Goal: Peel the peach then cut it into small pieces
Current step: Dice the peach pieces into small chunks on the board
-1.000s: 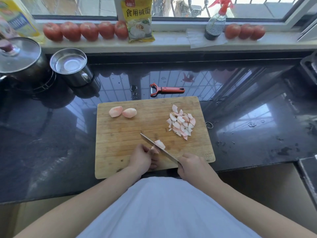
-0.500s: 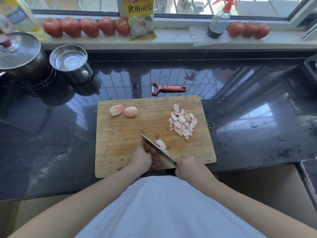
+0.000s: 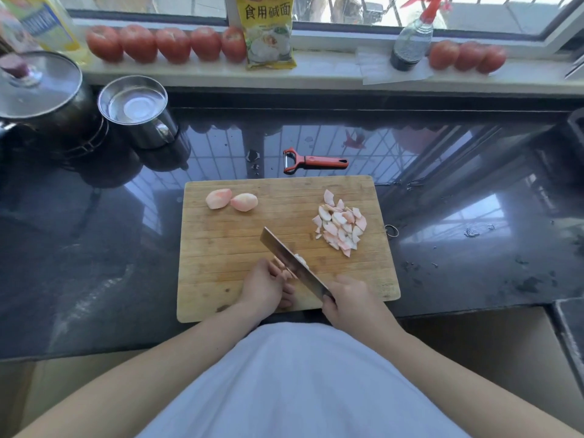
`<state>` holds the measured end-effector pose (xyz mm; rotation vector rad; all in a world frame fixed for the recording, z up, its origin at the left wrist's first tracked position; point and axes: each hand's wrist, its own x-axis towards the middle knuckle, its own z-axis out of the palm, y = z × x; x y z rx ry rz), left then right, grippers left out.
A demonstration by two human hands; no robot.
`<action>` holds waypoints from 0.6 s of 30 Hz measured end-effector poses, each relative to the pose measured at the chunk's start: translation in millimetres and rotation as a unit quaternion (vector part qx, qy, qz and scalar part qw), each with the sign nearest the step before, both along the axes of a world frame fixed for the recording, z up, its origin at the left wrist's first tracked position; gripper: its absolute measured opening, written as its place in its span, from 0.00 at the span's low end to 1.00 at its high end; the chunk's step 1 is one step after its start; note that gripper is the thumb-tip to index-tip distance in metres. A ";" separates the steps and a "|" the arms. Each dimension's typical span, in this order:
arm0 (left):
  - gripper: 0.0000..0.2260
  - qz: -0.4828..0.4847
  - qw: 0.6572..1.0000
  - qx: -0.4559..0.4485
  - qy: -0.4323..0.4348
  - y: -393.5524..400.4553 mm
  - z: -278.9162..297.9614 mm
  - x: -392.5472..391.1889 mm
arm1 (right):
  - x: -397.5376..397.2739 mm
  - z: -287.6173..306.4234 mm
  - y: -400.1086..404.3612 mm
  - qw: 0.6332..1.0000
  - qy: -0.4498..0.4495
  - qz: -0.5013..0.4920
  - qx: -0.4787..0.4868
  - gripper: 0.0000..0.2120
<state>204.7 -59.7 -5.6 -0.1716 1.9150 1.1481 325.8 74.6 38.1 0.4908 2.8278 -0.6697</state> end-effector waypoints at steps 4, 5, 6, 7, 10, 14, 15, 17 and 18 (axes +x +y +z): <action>0.07 0.002 1.000 -0.005 0.007 1.8 -1.9 0.8 | 5.2 0.9 -1.1 0.999 -0.042 0.006 0.021 0.08; 0.07 0.005 1.000 -0.006 0.008 2.3 -1.8 0.9 | 4.2 1.7 -2.5 0.997 -0.061 0.011 0.037 0.09; 0.07 0.007 1.000 -0.006 0.009 2.6 -1.7 1.0 | 3.4 2.0 -3.5 0.996 -0.075 0.015 0.048 0.11; 0.07 0.009 1.000 -0.007 0.008 3.0 -1.5 1.2 | 2.8 1.7 -4.1 0.995 -0.084 0.018 0.055 0.11; 0.07 0.012 1.000 -0.009 0.005 3.0 -1.8 1.7 | 1.5 2.8 -4.7 0.991 -0.106 0.025 0.073 0.12; 0.06 0.010 1.000 -0.014 0.008 3.5 -0.6 0.9 | 1.4 2.0 -3.5 0.991 -0.113 0.020 0.068 0.11; 0.06 0.010 1.000 -0.012 0.007 3.5 -0.1 0.7 | 1.3 1.6 -3.0 0.991 -0.113 0.018 0.063 0.11; 0.06 0.008 1.000 -0.011 0.005 3.0 -0.1 0.4 | 0.7 2.9 -3.4 0.992 -0.113 0.017 0.054 0.11; 0.06 0.007 1.000 -0.012 0.004 2.5 0.5 0.0 | 0.5 4.2 -3.9 0.993 -0.110 0.013 0.049 0.11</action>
